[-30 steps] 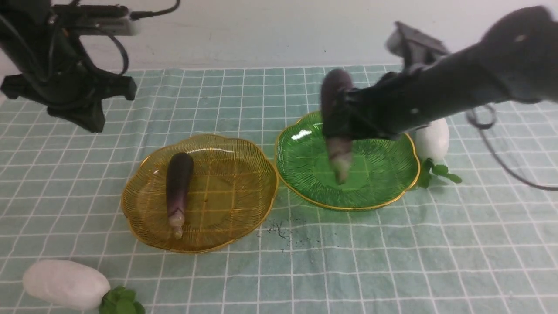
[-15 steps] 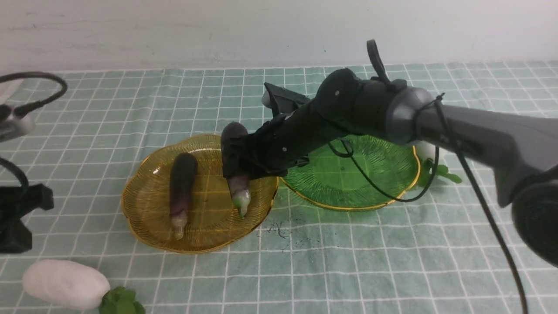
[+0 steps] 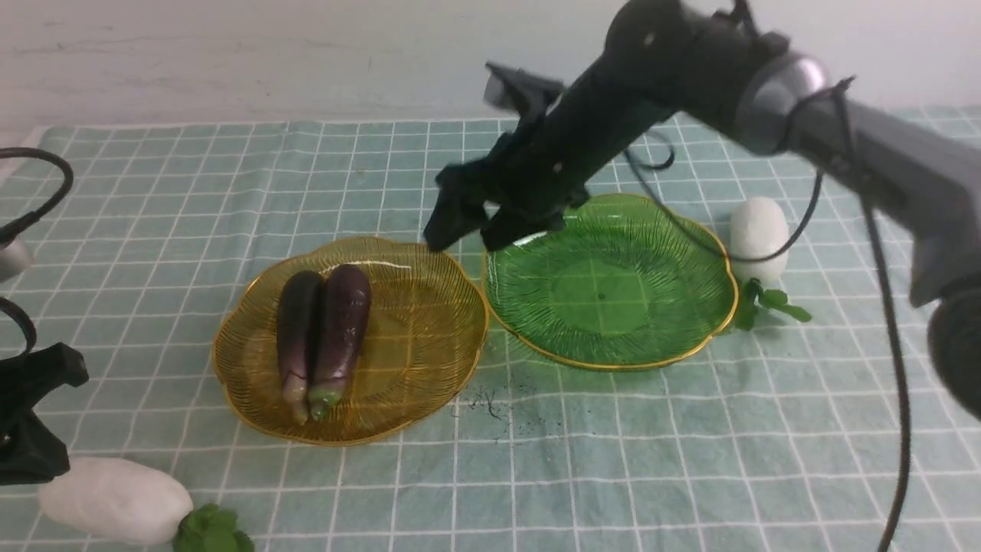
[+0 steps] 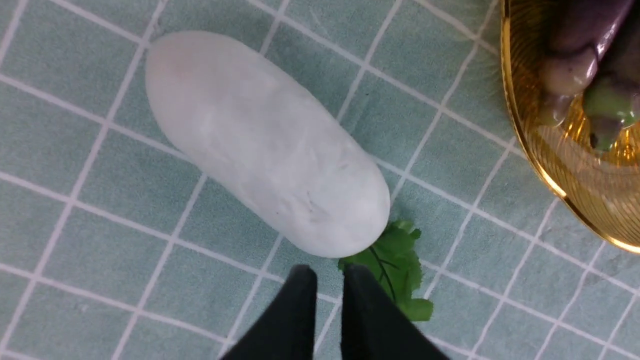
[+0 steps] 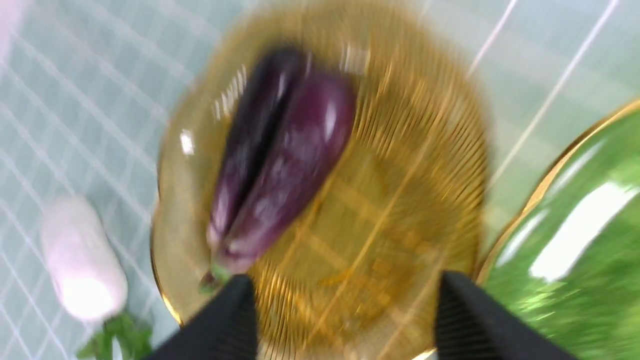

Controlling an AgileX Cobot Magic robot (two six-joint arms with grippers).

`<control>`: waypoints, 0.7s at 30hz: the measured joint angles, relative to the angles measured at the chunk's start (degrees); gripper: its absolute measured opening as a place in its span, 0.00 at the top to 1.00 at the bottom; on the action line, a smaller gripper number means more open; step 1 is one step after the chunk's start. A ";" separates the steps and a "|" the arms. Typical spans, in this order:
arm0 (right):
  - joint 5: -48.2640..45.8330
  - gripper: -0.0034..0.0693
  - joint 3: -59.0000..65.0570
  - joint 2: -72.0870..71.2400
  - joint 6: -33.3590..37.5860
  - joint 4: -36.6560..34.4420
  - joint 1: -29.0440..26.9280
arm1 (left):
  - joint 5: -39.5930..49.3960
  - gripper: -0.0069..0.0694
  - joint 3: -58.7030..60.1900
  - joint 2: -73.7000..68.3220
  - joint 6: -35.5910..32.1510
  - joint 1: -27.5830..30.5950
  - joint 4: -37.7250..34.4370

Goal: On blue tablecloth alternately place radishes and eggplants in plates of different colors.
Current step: 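Pick up the white radish and place it on the plate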

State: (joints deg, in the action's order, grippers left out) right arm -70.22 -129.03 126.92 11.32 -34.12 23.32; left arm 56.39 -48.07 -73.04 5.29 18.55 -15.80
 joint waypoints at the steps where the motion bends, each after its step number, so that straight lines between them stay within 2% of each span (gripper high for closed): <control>1: -0.20 0.51 -0.45 -1.85 -0.41 0.84 -0.76 | -0.20 0.74 0.00 -1.10 1.01 0.00 -0.14; 4: -0.94 0.72 -0.83 -6.32 -1.70 3.71 -1.47 | -0.67 0.57 0.00 -4.11 3.37 0.00 -0.34; 7: -1.66 0.91 -0.88 -10.00 -1.94 4.92 -0.82 | -0.84 0.32 0.00 -7.34 5.91 0.00 -0.39; 9: -1.99 0.96 -0.88 -11.16 -1.99 4.97 0.00 | -1.70 0.17 0.00 -9.74 8.16 0.00 -0.53; 11: -2.11 0.97 -0.88 -11.36 -1.99 5.12 0.77 | -3.98 0.07 0.00 -11.74 10.79 0.00 -0.64; 14: -2.25 0.97 -0.88 -11.30 -1.99 5.18 1.68 | -6.92 0.02 0.00 -14.11 13.32 0.00 -0.83; 21: -2.34 0.97 -0.88 -11.30 -2.12 7.27 2.04 | -11.99 0.04 -0.05 -20.79 14.08 0.00 -1.41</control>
State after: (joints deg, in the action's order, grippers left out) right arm -72.56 -129.91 115.62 9.20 -26.85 25.36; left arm 44.39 -48.12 -93.83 19.37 18.55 -17.21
